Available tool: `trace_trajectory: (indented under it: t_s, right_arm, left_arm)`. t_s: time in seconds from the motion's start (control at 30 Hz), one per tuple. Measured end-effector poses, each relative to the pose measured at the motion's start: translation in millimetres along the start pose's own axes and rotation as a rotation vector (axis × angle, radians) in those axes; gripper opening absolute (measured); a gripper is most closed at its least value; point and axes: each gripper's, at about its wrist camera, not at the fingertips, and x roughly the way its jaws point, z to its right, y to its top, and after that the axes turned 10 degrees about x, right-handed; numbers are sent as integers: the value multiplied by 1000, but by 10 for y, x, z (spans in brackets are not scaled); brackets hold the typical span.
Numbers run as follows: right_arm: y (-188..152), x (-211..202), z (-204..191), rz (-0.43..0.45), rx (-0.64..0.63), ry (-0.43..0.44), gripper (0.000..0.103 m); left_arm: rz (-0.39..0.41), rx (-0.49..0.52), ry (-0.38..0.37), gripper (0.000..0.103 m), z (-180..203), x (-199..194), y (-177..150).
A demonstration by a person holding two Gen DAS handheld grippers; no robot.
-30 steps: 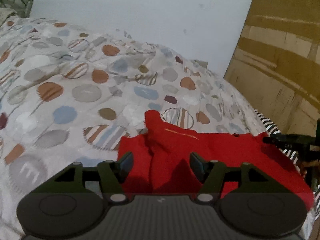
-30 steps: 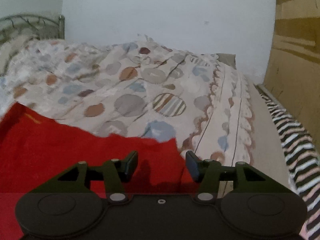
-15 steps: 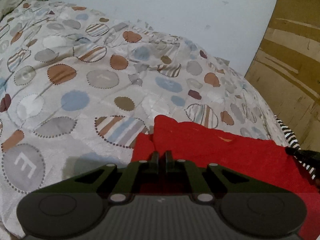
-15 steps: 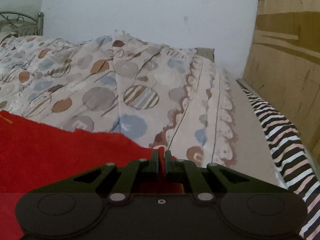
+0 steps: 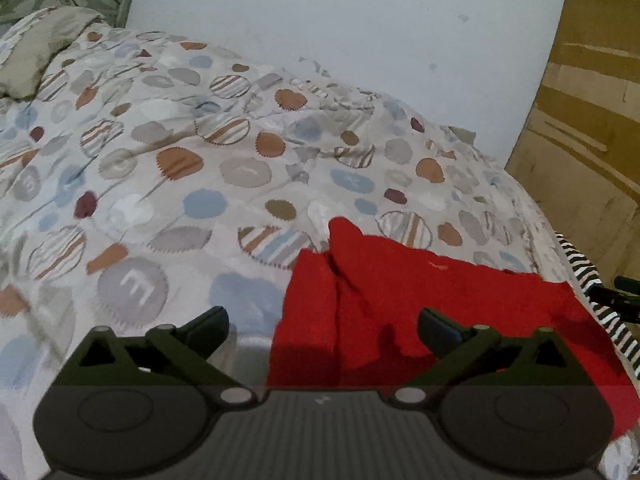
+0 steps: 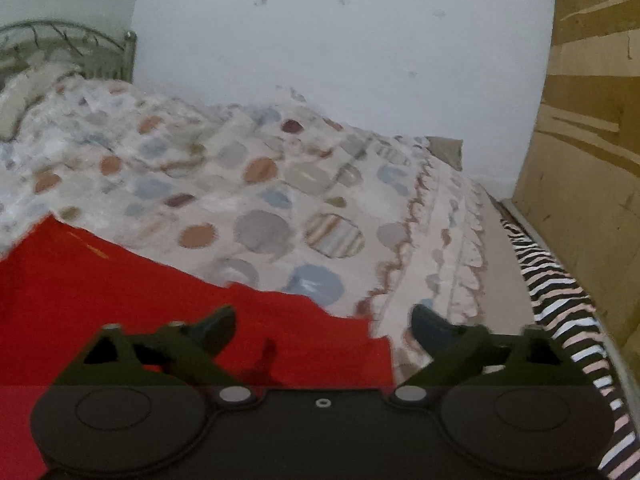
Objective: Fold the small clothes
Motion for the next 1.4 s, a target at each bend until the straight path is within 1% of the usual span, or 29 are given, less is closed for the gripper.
trace_trajectory:
  t_s: [0.1,0.17,0.23,0.3,0.33,0.37,0.47,0.53,0.63,0.73,0.8,0.87,1.03,1.13,1.4]
  right_arm:
    - [-58,-199,-202,-19,30,43,102]
    - [-154,-281,-379,-43,34,56,102]
    - [-264,-317,-583,-73,11,50,102]
    - [-382,-383,-775,-67,-23,39,102]
    - [-436,-421,-850,-49,-36,38,102]
    - [-492,-463,-920,-25,-49,32,102]
    - [-642,-521,-1061,32,-78,9,102]
    - [-742,-485,-1112,47,-96,-13,102]
    - [-898,-405,-1117,59,-104,-27,102]
    - [-968,-280,-1036,25,-63,1,102]
    - [-958,-213,-968,-15,-14,28,102]
    - [-954,-186,-940,-32,9,42,102]
    - [-1014,-225,-963,-5,9,40,102]
    - [-1011,-217,-952,-4,15,44,102]
    - [-1027,-231,-926,6,21,49,102]
  left_arm:
    - [50,-18,13,102,11,-151,-164]
    - [83,-79,16,102,-16,-208,-329]
    - [110,-152,5,102,-35,-248,-514]
    - [145,-222,1,102,-37,-312,-709]
    - [166,-238,-2,102,-21,-356,-810]
    - [195,-246,-7,103,2,-399,-910]
    - [317,-235,-26,103,108,-512,-1204]
    - [355,-194,-29,103,191,-539,-1335]
    - [365,-91,-33,103,320,-539,-1396]
    - [389,-60,-48,103,399,-565,-1441]
    - [396,-69,-57,103,400,-570,-1453]
    - [390,-91,-59,103,366,-561,-1467]
    - [322,-209,-65,103,196,-473,-1502]
    - [302,-264,-83,103,99,-429,-1525]
    - [299,-256,-72,103,118,-422,-1545]
